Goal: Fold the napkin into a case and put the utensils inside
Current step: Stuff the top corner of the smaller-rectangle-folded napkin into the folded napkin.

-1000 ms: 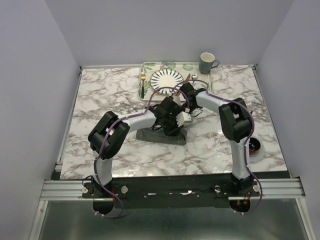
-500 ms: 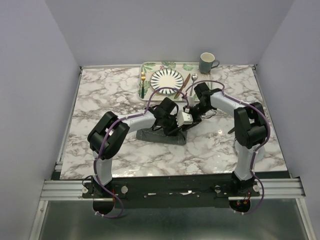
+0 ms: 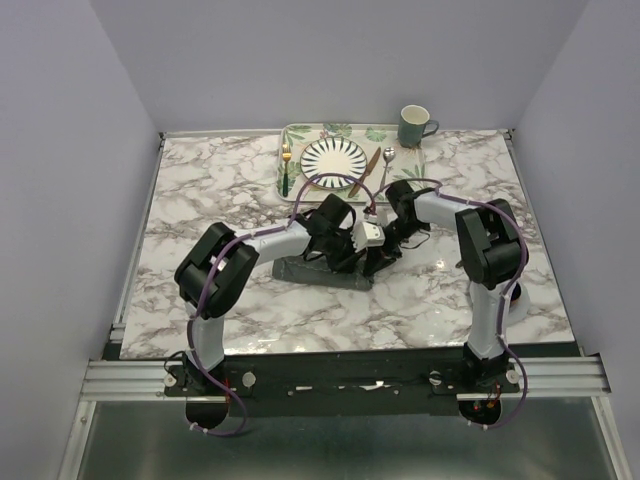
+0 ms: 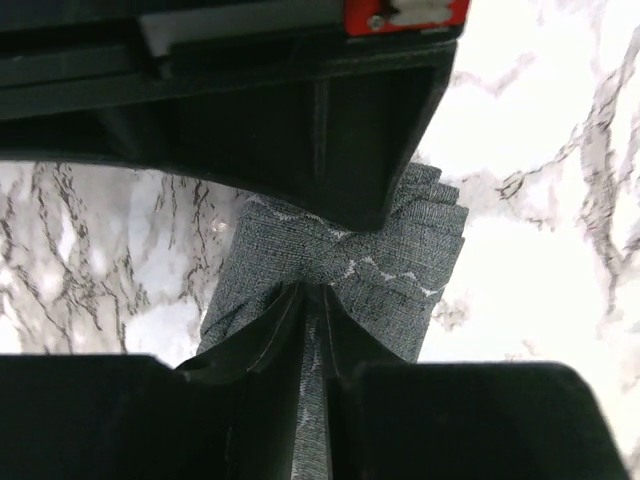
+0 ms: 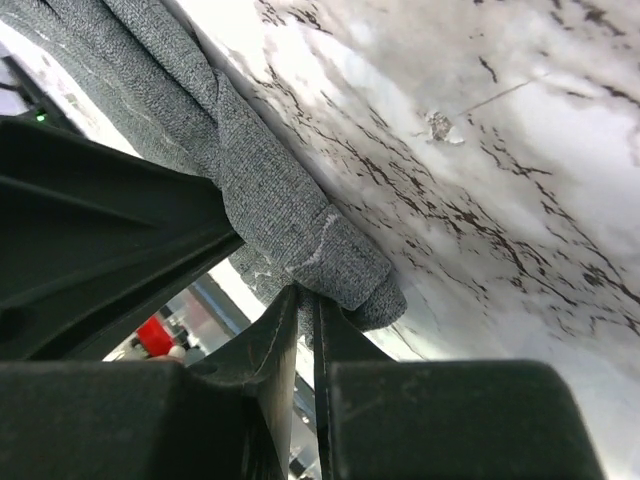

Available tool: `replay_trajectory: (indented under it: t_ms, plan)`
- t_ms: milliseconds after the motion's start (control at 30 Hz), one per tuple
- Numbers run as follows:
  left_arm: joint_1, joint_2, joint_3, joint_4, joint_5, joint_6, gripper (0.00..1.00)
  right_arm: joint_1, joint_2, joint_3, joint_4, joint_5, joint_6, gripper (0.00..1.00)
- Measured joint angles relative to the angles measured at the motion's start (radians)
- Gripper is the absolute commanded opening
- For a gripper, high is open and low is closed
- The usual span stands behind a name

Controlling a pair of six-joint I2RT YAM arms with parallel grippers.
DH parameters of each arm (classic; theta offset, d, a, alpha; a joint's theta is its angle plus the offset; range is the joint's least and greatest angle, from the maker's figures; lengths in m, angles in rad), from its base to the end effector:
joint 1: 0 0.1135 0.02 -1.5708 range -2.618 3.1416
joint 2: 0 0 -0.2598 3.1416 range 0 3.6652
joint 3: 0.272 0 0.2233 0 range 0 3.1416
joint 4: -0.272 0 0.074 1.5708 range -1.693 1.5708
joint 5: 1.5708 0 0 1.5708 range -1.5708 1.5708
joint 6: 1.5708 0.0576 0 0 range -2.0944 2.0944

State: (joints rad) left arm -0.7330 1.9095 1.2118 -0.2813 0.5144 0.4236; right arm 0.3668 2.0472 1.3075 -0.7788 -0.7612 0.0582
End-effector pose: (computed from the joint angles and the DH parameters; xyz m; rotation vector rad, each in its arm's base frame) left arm 0.2627 -0.2746 0.1633 1.5530 2.0079 -0.7764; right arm 0.3073 0.1606 0.1282 0.4623 -2.7806 -1.1179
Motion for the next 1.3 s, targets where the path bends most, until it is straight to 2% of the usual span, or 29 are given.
replay_trajectory:
  t_ms: [133, 233, 467, 600, 733, 933, 1000, 1200, 1300]
  plan:
    - [0.04, -0.009, 0.003, -0.021, 0.051, -0.06, 0.4, -0.002, 0.008, 0.0, 0.0, 0.001, 0.005, 0.2]
    - [0.126, -0.052, 0.006, -0.079, 0.134, -0.137, 0.43, -0.002, 0.008, 0.0, -0.001, 0.005, 0.005, 0.2]
    - [0.369, -0.243, -0.09, -0.113, 0.357, -0.326, 0.4, -0.001, 0.016, 0.019, -0.021, 0.023, 0.005, 0.2]
    - [0.431, -0.286, -0.206, -0.1, 0.439, -0.428, 0.37, 0.001, 0.019, 0.033, -0.035, 0.042, 0.0, 0.2]
    - [0.48, -0.223, -0.281, -0.04, 0.469, -0.546, 0.36, 0.008, 0.019, 0.044, -0.047, 0.064, -0.011, 0.2]
    - [0.543, -0.007, -0.275, 0.145, 0.504, -0.735, 0.33, 0.034, 0.019, 0.066, -0.069, 0.106, -0.051, 0.2]
    - [0.557, 0.055, -0.266, 0.196, 0.561, -0.804, 0.33, 0.046, 0.019, 0.075, -0.077, 0.123, -0.067, 0.2]
    - [0.576, 0.116, -0.257, 0.267, 0.641, -0.918, 0.32, 0.063, 0.015, 0.082, -0.084, 0.158, -0.105, 0.21]
    - [0.587, 0.123, -0.262, 0.284, 0.65, -0.943, 0.37, 0.072, 0.007, 0.082, -0.084, 0.177, -0.119, 0.27]
